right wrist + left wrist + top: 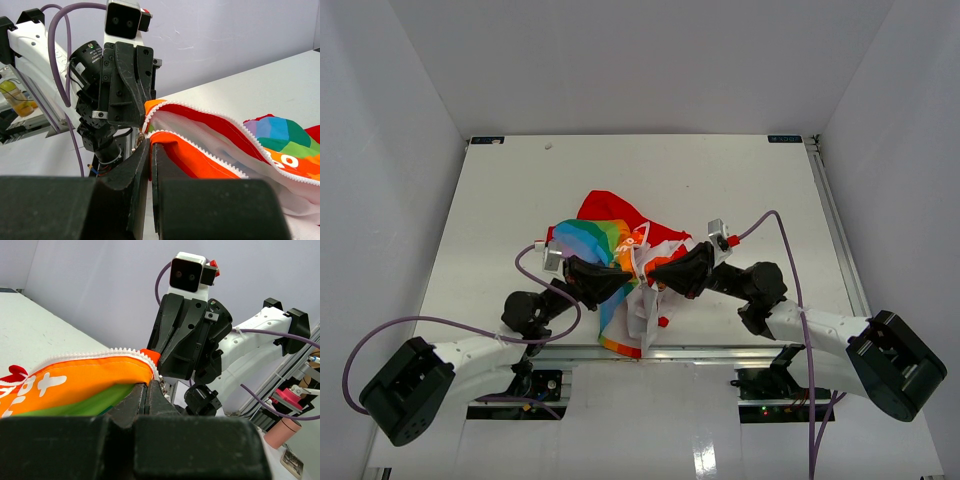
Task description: Zip up the jacket
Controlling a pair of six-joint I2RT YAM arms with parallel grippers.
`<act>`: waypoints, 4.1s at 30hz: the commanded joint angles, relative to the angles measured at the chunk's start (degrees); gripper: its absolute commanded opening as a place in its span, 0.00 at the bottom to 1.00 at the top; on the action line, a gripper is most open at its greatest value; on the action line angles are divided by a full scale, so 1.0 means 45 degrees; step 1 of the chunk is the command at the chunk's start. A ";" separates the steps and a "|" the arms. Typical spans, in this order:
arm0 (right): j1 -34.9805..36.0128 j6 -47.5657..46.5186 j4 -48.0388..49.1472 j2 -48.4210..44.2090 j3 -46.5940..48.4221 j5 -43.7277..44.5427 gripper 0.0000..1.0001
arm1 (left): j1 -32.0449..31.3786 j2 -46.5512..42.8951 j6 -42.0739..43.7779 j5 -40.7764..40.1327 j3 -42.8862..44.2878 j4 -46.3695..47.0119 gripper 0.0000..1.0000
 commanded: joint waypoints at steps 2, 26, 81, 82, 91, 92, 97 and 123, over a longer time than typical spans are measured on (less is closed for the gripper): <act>0.0015 0.0016 0.7609 -0.0191 0.0596 0.0154 0.08 | -0.0154 0.0191 -0.0033 -0.0010 0.0398 0.6288 0.00; 0.0197 -0.0561 0.7583 0.0083 0.0464 0.1176 0.08 | -0.0368 0.0336 0.0636 -0.0526 0.0146 0.6269 0.00; 0.1349 -0.2906 0.7205 -0.0162 -0.0293 0.3726 0.08 | -0.0779 -0.1098 0.2835 -0.2914 0.0054 0.2963 0.00; 0.1362 -0.2893 0.7218 -0.0188 -0.0280 0.3726 0.08 | -0.0779 -0.0965 0.2782 -0.2847 0.0068 0.3043 0.00; 0.1363 -0.2796 0.7472 -0.0111 -0.0240 0.3708 0.08 | -0.0761 -0.0297 0.2585 -0.2650 0.0089 0.3533 0.00; 0.1345 -0.2795 0.7472 -0.0147 -0.0240 0.3706 0.08 | -0.0778 -0.0296 0.2567 -0.2649 0.0106 0.3498 0.00; 0.1349 -0.2724 0.7504 -0.0092 -0.0195 0.3674 0.08 | -0.0779 -0.0198 0.2546 -0.2526 0.0127 0.3540 0.00; 0.1361 -0.2619 0.7589 -0.0129 -0.0156 0.3724 0.08 | -0.0779 -0.0024 0.2541 -0.2412 -0.0162 0.3901 0.00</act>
